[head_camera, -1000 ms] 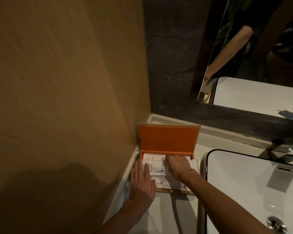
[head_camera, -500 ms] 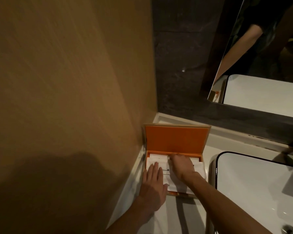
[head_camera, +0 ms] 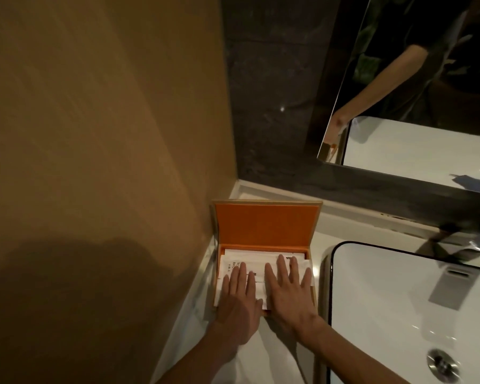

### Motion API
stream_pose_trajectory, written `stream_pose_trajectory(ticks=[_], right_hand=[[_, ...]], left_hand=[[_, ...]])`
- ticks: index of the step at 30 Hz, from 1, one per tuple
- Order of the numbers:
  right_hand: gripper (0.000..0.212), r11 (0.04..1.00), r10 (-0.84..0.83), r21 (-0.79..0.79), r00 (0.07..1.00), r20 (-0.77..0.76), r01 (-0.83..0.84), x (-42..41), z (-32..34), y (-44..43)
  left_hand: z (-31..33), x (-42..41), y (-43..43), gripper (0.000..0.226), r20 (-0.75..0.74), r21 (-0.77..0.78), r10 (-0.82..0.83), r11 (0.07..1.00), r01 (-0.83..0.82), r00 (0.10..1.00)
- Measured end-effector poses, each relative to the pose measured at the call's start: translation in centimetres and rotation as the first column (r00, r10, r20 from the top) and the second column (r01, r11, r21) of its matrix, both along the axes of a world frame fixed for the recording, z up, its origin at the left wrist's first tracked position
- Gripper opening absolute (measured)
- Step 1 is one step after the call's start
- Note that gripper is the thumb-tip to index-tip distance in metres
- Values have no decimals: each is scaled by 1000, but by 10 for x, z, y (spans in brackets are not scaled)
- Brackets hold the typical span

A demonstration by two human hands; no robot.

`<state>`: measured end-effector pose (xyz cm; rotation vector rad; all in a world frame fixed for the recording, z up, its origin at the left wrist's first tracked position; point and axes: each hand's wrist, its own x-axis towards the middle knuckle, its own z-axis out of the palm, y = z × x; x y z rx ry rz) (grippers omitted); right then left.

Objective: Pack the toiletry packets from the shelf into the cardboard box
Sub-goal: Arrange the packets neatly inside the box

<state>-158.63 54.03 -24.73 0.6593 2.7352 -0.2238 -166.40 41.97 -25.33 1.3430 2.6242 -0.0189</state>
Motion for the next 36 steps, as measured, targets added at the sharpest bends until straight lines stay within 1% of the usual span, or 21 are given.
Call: stream_pose_trajectory(ticks=[3, 5, 8, 9, 12, 13, 17, 19, 21, 23, 24, 26, 28, 30, 32, 34, 36], right_hand=[[97, 999, -19, -38, 1000, 13, 19, -3, 1, -1], [91, 999, 20, -30, 1000, 19, -20, -5, 6, 0], [77, 998, 58, -37, 998, 18, -57, -4, 3, 6], [76, 997, 69, -44, 997, 18, -68, -4, 4, 7], [89, 995, 67, -67, 998, -23, -68, -3, 8, 5], [88, 996, 66, -57, 997, -33, -68, -1, 9, 2], [73, 995, 44, -92, 999, 17, -42, 15, 17, -13], [65, 993, 18, -113, 1000, 26, -15, 25, 17, -19], [63, 991, -1, -137, 999, 51, 7, 34, 16, -23], [60, 991, 13, -137, 999, 30, -9, 41, 14, -24], [60, 990, 23, -142, 1000, 16, -20, 44, 14, -24], [64, 983, 76, -172, 996, 42, -68, 48, 16, -25], [70, 983, 102, -157, 995, 19, -98, 49, 17, -24], [79, 979, 118, -169, 993, 16, -113, 47, 18, -22], [82, 976, 125, -177, 992, 1, -123, 46, 22, -21], [77, 978, 114, -172, 993, -41, -120, 44, 24, -21], [70, 982, 101, -147, 991, -92, -114, 40, 29, -18]], left_hand=[[-1, 1, 0, 63, 10, 2, 9, 1000, -9, 1000], [-1, 1, 0, 60, 35, -21, 29, 999, -28, 999], [-1, -2, 0, 74, 52, -53, 83, 995, -80, 995], [-1, -3, -1, 73, 48, -50, 90, 995, -88, 995], [0, -4, -6, 59, 46, -27, 67, 997, -66, 997], [0, -4, -9, 59, 46, -23, 55, 998, -54, 997], [-1, 3, -19, 61, 26, -18, 45, 999, -45, 999], [0, 8, -24, 68, 37, -32, 57, 998, -56, 998], [4, 14, -29, 69, 32, -43, 69, 997, -67, 997], [7, 18, -31, 66, 33, -59, 63, 996, -61, 997], [6, 20, -33, 62, 36, -67, 53, 996, -51, 998], [0, 20, -38, 50, 33, -70, 7, 998, -5, 999], [-3, 16, -42, 46, 41, -89, -49, 995, 53, 998], [0, 13, -42, 49, 81, -137, -34, 989, 45, 996], [5, 13, -38, 50, 104, -146, 22, 989, -7, 994], [13, 16, -33, 55, 134, -126, 72, 991, -55, 988], [17, 15, -29, 60, 95, -113, 64, 992, -53, 993]])
